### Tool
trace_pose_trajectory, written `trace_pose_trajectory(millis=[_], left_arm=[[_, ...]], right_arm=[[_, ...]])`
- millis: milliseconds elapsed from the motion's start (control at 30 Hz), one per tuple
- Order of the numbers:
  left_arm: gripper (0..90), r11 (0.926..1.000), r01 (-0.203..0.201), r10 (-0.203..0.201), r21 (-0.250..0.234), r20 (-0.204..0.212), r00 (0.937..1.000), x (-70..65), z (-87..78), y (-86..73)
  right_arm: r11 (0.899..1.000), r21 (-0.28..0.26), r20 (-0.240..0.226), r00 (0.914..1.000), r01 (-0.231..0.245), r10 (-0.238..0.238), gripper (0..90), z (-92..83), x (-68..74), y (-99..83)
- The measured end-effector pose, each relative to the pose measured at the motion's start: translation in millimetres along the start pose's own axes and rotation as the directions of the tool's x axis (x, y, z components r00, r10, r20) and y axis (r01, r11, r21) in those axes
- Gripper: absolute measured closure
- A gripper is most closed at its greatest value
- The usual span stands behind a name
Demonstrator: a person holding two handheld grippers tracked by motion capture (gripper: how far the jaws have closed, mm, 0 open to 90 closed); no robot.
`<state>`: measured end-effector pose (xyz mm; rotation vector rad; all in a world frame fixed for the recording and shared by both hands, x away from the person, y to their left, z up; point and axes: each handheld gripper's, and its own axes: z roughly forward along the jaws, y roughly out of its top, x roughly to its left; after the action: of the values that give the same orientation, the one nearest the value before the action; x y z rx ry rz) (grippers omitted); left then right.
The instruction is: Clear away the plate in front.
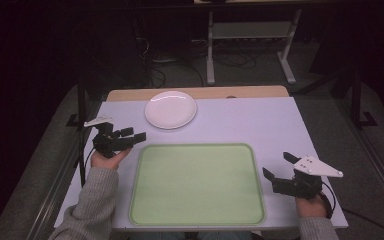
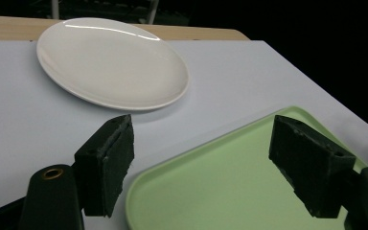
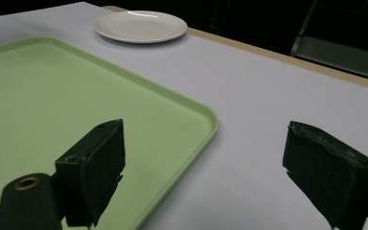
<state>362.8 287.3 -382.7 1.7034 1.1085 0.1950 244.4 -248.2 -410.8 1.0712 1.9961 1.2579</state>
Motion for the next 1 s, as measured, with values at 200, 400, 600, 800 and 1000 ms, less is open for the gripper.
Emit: trace_pose_trajectory(millis=[200,400,600,800,1000], left_arm=[[23.7,0.9989,0.047,-0.047,0.007,-0.006,0.9989,10.8,17.4,18.9],[23.5,0.9946,0.103,-0.103,0.014,-0.012,0.9946,19.7,32.3,33.3],[23.6,0.9789,0.204,-0.204,0.003,-0.009,0.9789,30.4,43.9,37.7],[24.8,0.9574,0.287,-0.286,0.029,-0.035,0.9576,47.2,56.7,37.8],[27.3,0.9305,0.363,-0.362,0.046,-0.035,0.9315,57.7,75.1,36.3]], right_arm=[[1.000,-0.005,-0.003,1.0000,-0.002,0.002,13.7,-0.2,-0.5,0.3],[1.000,-0.010,-0.004,1.0000,-0.005,0.005,13.7,-0.7,-0.9,0.6],[1.000,-0.011,-0.005,1.0000,-0.008,0.007,13.6,-0.6,-1.1,0.6],[1.000,-0.011,-0.012,0.9999,-0.006,0.006,13.7,-0.2,-0.8,0.8],[1.000,-0.012,-0.012,0.9999,-0.010,0.010,13.7,-0.3,-0.8,0.8]])
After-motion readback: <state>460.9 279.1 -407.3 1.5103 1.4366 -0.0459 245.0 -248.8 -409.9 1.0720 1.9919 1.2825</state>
